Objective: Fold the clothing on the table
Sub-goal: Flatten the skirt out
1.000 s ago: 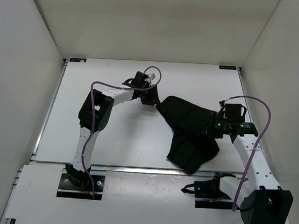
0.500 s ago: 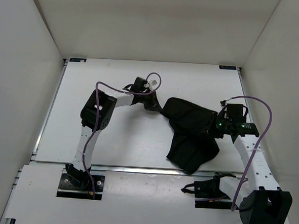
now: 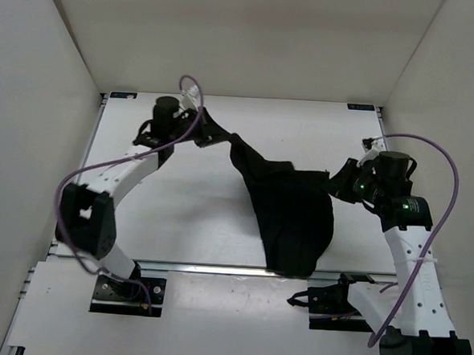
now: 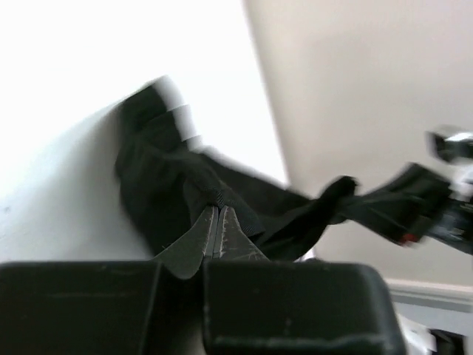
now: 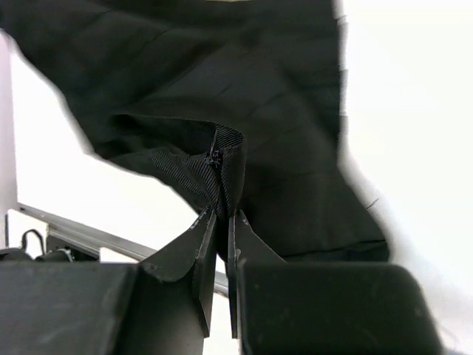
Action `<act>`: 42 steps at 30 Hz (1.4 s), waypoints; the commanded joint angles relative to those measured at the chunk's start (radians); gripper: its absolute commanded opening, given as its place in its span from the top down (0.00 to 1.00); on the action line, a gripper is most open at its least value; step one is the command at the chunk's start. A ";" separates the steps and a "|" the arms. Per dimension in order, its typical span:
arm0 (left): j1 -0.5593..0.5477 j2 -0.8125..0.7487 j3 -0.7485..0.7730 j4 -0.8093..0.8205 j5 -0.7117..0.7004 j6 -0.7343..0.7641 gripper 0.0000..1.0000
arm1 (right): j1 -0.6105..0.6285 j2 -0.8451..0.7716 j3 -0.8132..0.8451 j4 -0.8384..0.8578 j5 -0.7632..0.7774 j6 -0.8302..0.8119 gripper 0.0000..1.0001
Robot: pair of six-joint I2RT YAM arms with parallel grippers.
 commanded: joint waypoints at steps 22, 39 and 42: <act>0.204 -0.363 0.117 -0.114 -0.159 -0.096 1.00 | 0.169 0.122 0.248 0.509 -0.058 0.043 0.99; 0.348 -0.220 0.105 0.099 -0.080 -0.173 1.00 | 0.027 0.649 0.719 0.399 -0.227 -0.101 1.00; 0.258 -0.324 -0.163 0.115 -0.073 -0.156 0.98 | 0.027 0.456 0.330 0.509 -0.186 -0.072 1.00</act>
